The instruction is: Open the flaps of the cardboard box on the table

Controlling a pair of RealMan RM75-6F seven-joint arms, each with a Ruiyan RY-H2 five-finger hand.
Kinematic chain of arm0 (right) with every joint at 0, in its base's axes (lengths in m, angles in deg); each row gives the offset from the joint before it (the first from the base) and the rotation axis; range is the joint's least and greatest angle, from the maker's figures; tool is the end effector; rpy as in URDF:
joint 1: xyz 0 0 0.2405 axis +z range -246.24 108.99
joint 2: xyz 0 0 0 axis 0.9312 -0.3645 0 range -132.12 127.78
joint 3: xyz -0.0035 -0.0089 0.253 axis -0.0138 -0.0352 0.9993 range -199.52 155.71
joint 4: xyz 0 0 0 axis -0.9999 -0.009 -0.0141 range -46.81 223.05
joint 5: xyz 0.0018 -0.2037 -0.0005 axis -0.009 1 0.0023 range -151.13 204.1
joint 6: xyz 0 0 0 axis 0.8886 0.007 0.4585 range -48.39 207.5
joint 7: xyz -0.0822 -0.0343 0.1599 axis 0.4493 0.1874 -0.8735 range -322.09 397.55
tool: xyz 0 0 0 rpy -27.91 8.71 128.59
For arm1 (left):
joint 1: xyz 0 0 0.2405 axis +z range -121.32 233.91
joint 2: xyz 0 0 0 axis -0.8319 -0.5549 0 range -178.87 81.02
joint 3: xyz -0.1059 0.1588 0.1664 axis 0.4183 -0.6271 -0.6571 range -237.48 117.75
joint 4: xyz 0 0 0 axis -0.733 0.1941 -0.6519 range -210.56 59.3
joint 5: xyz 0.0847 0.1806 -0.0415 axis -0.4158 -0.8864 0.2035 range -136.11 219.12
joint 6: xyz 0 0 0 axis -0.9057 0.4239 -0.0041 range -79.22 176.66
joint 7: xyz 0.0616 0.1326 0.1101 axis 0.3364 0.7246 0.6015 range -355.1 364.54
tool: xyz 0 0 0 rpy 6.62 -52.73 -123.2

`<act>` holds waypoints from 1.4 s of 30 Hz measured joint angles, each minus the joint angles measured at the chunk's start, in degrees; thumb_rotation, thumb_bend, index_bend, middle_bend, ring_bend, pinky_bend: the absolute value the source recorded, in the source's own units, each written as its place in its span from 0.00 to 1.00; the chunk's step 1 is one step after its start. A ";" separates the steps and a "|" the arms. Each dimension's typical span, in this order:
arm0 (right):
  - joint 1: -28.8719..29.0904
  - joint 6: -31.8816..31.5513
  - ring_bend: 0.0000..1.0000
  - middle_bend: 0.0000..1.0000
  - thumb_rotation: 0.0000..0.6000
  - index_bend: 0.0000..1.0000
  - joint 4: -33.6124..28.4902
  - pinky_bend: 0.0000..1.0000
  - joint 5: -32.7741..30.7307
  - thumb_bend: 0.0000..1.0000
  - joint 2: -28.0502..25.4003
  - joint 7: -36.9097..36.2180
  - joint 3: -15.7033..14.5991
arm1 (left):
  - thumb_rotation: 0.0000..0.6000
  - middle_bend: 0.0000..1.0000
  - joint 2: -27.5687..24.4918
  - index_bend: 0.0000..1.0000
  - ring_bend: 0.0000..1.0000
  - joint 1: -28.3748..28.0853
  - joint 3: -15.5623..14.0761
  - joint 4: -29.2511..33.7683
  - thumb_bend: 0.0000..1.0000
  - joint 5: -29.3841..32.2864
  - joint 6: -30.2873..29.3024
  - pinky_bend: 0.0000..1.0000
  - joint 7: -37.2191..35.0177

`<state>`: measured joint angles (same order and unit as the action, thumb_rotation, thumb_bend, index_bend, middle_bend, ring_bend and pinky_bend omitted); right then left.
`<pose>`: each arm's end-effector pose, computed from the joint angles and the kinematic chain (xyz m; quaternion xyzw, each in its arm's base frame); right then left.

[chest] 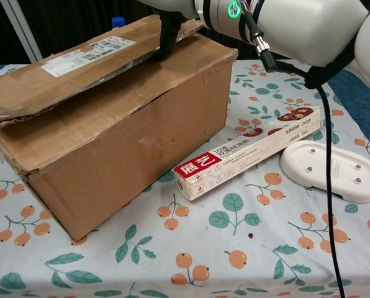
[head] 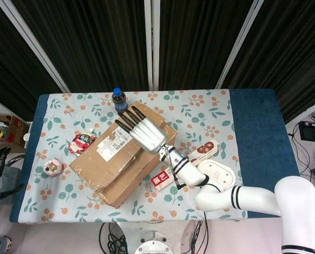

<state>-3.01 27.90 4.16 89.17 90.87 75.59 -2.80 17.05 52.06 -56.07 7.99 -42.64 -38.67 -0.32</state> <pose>0.0621 -0.3995 -0.0276 0.8080 -0.1332 0.4359 0.3734 -0.3342 0.2206 0.1815 -0.5720 -0.3696 -0.3910 0.6192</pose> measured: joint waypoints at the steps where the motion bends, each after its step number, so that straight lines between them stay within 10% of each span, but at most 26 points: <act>1: 0.41 -0.53 0.00 0.00 1.00 0.00 1.16 0.00 0.93 0.13 0.71 -1.20 0.35 | 0.98 0.09 -0.01 0.08 0.08 0.05 -0.02 -0.13 0.00 0.00 -0.01 0.18 -0.13; 12: 9.52 -1.48 0.00 0.00 1.00 0.00 13.05 0.00 3.35 0.13 7.02 -3.96 6.46 | 0.98 0.09 -0.99 0.08 0.08 0.43 -0.29 -0.45 0.00 0.41 0.63 0.18 0.00; 25: 22.74 -3.91 0.00 0.00 1.00 0.00 40.78 0.00 4.71 0.25 19.63 -11.82 12.04 | 0.98 0.09 -1.24 0.08 0.08 -0.89 0.52 -0.47 0.00 1.39 2.95 0.18 -0.32; 33: 16.36 -10.52 0.00 0.00 1.00 0.00 30.71 0.00 10.30 0.30 11.50 -15.23 8.19 | 0.99 0.10 -2.32 0.09 0.08 -2.18 1.60 1.44 0.00 0.94 3.41 0.21 -2.07; 42: -2.30 -22.39 0.00 0.00 1.00 0.00 2.08 0.00 14.76 0.30 -10.93 -13.85 2.78 | 0.99 0.18 -5.12 0.12 0.14 -6.31 2.44 6.64 0.00 -4.18 5.19 0.21 -9.48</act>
<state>-5.31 5.51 6.24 103.93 79.94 61.74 -0.01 11.93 45.76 -53.63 14.63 -46.82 -33.48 -9.81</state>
